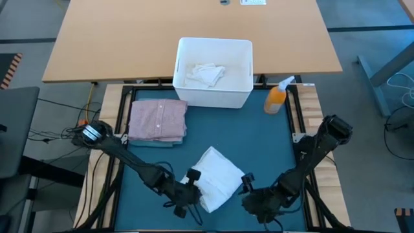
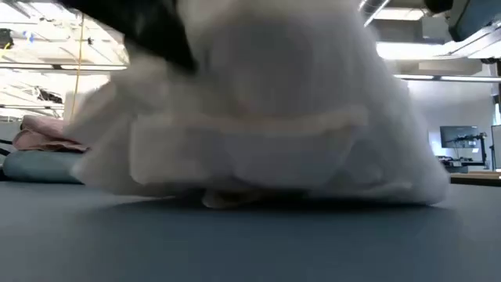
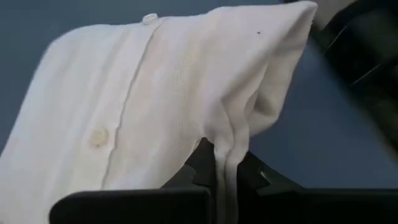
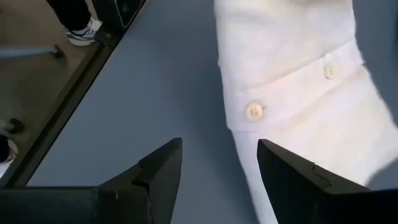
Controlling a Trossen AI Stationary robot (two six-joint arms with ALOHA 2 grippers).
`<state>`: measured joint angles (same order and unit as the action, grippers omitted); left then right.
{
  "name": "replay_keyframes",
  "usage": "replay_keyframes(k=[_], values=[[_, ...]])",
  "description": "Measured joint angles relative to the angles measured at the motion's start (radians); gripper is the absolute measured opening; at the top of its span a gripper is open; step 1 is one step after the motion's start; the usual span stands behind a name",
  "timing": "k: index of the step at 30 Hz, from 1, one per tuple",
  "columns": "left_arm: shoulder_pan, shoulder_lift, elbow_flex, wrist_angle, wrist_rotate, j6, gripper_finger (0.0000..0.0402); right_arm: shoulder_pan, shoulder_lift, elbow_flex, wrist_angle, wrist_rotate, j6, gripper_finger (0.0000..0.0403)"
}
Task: Fold Laundry from Bin
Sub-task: Stack the white polo on top of the pink shirt
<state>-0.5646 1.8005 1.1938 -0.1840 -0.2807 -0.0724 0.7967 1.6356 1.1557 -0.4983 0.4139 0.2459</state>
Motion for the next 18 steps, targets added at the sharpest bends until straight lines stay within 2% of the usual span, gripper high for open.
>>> replay_keyframes(k=[6,13,18], values=[[0.034,-0.091,0.002,0.014,0.137,-0.100,0.0001,0.022,0.000,0.000,0.023,0.031,0.016,0.0234],[0.066,-0.156,0.002,0.009,0.145,-0.162,0.0001,0.031,0.000,0.000,0.062,0.050,0.018,0.0234],[0.072,-0.173,0.002,0.007,0.144,-0.160,0.0000,0.042,-0.001,0.000,0.034,0.148,0.020,0.0234]])
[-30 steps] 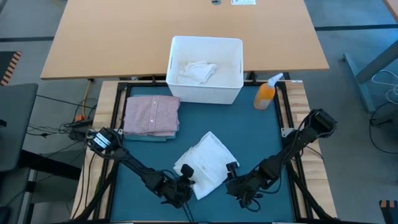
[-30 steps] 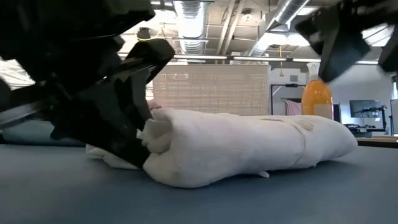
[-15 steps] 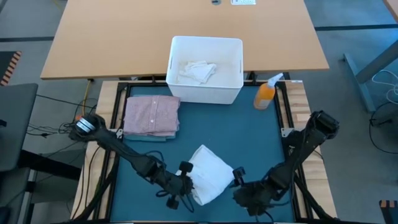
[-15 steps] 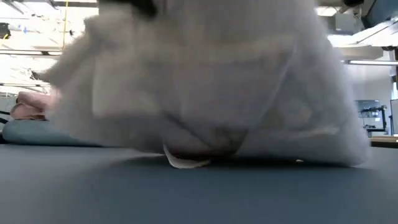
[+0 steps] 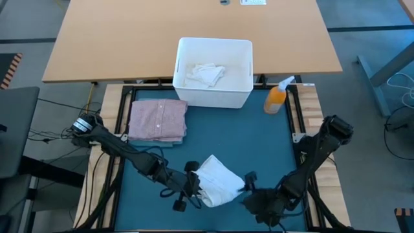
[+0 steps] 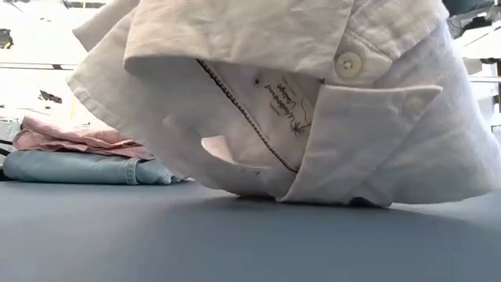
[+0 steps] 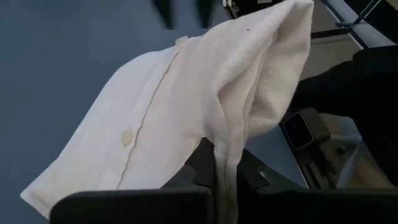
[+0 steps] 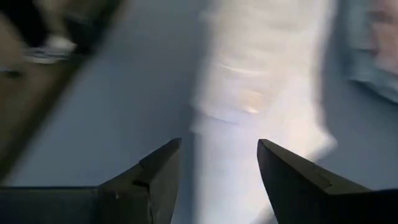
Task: Fold Laundry from Bin
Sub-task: Stack the white polo on top of the pink shirt
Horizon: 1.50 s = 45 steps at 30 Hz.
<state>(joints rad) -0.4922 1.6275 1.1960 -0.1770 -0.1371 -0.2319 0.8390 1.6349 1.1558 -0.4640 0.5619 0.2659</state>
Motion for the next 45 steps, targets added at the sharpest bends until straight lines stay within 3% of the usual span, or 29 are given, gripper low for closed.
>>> replay_keyframes(k=[5,7,10,12,19,23,29,35,41,45], values=[[-0.001,-0.001,0.001,-0.001,0.002,0.003,0.0000,-0.004,-0.047,0.000,-0.182,0.317,0.134,0.0200],[-0.001,-0.001,0.001,0.001,0.002,0.003,0.0000,-0.029,-0.069,-0.006,-0.236,0.383,0.181,0.0152],[-0.001,-0.001,0.001,0.016,0.001,0.003,0.0000,-0.096,-0.080,-0.084,-0.126,0.378,0.164,0.0050],[-0.001,-0.001,0.001,0.020,0.001,0.003,0.0000,-0.150,-0.076,-0.176,0.065,0.328,0.097,0.0019],[-0.001,-0.001,0.001,0.021,0.002,0.001,0.0000,-0.321,-0.076,-0.600,1.106,0.087,-0.120,0.0010],[0.000,-0.001,0.001,0.038,0.022,0.000,0.0000,-0.420,-0.033,-0.748,1.449,-0.006,-0.164,0.0009],[0.017,-0.006,0.039,0.031,0.027,0.006,0.0000,-0.513,0.189,-0.665,1.560,-0.275,-0.090,0.0009],[0.048,-0.006,0.173,-0.158,-0.009,0.010,0.0000,-0.488,0.369,-0.523,1.696,-0.496,-0.051,0.0009],[0.109,-0.007,0.323,-0.299,-0.014,0.030,0.0000,-0.443,0.416,-0.409,1.758,-0.534,-0.004,0.0009],[0.185,-0.010,0.347,-0.311,0.083,-0.042,0.0000,-0.426,0.416,-0.292,1.750,-0.535,-0.033,0.0009]])
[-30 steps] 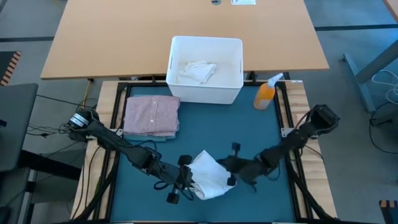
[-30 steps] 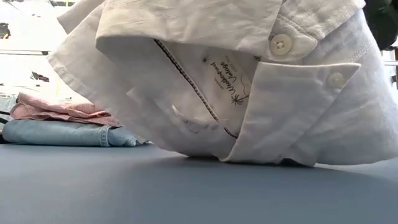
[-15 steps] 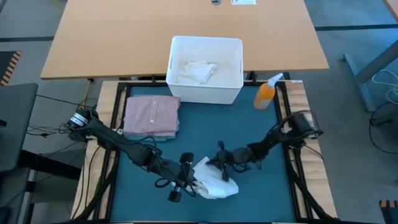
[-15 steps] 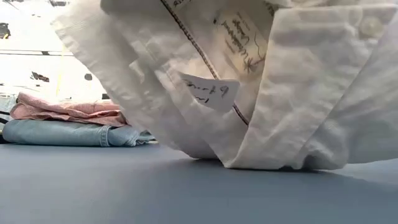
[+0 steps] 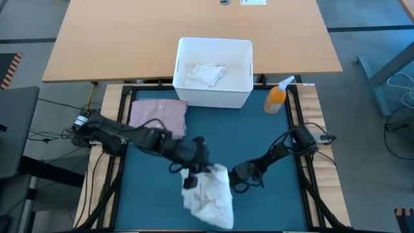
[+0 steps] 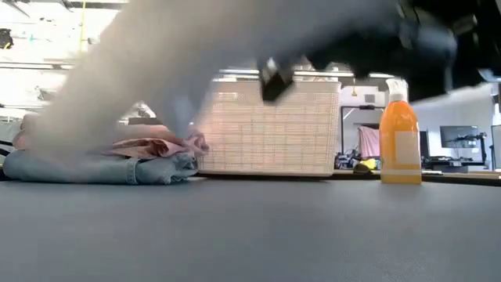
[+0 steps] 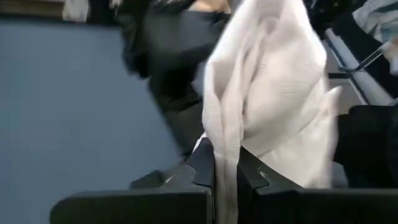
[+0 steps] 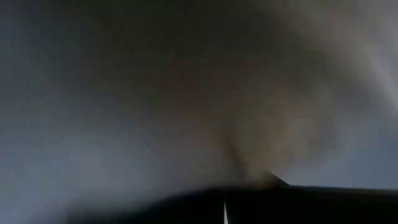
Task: Fold Laundry from Bin
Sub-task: Stack the white polo on top of the pink shirt
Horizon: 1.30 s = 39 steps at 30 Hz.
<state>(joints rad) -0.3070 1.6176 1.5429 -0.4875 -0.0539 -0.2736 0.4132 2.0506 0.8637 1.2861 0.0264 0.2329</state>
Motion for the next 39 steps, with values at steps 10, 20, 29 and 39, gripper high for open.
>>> replay_keyframes(k=[10,20,29,39], values=[[0.166,0.001,-0.008,-0.107,0.278,-0.134,0.0002,-0.008,0.083,0.099,0.131,-0.033,-0.082,0.0009],[0.222,0.003,-0.009,-0.188,0.380,-0.206,0.0068,-0.039,0.299,0.282,0.219,-0.165,-0.074,0.0009],[0.270,0.003,-0.010,-0.363,0.330,-0.087,0.0095,-0.093,0.363,0.355,0.280,-0.245,-0.005,0.0009],[0.492,-0.113,-0.010,-0.594,0.294,0.001,0.0098,-0.158,0.360,0.356,0.282,-0.277,0.091,0.0009]])
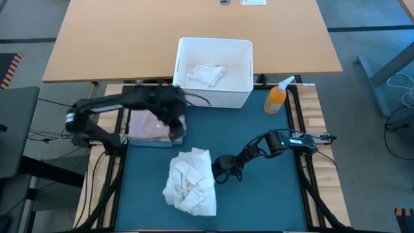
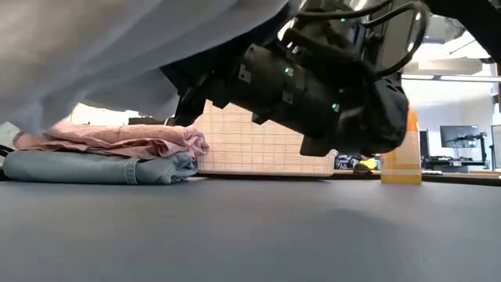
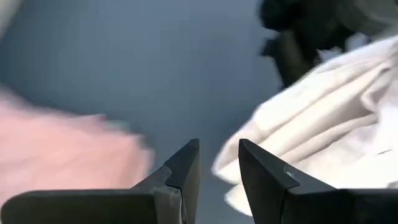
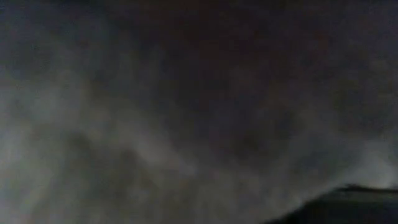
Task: Fold Laundry from Bin
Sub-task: Stack the white polo on top of the pink shirt
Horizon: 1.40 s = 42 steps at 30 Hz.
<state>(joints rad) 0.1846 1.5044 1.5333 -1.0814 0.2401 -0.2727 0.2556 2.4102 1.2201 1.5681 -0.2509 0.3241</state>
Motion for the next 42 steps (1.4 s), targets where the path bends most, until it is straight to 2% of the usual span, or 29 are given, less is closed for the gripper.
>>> replay_keyframes(k=[3,6,10,14,16,19,26,30,33,38,42], values=[[0.050,-0.107,0.000,-0.054,-0.108,-0.002,0.0098,-0.027,0.000,0.000,0.000,-0.016,0.016,0.0009],[0.066,-0.224,0.000,-0.046,-0.168,-0.041,0.0098,-0.061,0.000,0.010,0.000,-0.036,0.036,0.0009],[-0.026,-0.364,-0.067,0.114,-0.173,-0.051,0.0098,-0.109,-0.001,0.046,0.001,-0.103,0.067,0.0009],[-0.191,-0.485,-0.263,0.379,-0.169,-0.037,0.0098,-0.152,-0.014,0.088,0.000,-0.181,0.094,0.0009],[-0.263,-0.550,-0.375,0.490,-0.199,-0.031,0.0098,-0.171,-0.029,0.101,0.002,-0.213,0.098,0.0009],[-0.375,-0.658,-0.557,0.692,-0.303,-0.042,0.0098,-0.199,-0.060,0.082,0.002,-0.249,0.105,0.0009],[-0.571,-0.859,-0.942,1.219,-0.554,-0.029,0.0098,-0.273,-0.166,-0.067,0.001,-0.235,0.071,0.0009],[-0.613,-0.874,-1.144,1.475,-0.668,-0.140,0.0098,-0.282,-0.246,-0.137,0.002,-0.226,0.031,0.0009],[-0.612,-0.874,-1.235,1.565,-0.703,-0.240,0.0099,-0.282,-0.306,-0.197,0.003,-0.230,0.015,0.0009],[-0.612,-0.870,-1.265,1.581,-0.741,-0.305,0.0103,-0.284,-0.398,-0.332,0.002,-0.216,-0.028,0.0009],[-0.610,-0.805,-1.264,1.577,-0.817,-0.411,0.0129,-0.283,-0.464,-0.424,0.002,-0.191,-0.041,0.0009]])
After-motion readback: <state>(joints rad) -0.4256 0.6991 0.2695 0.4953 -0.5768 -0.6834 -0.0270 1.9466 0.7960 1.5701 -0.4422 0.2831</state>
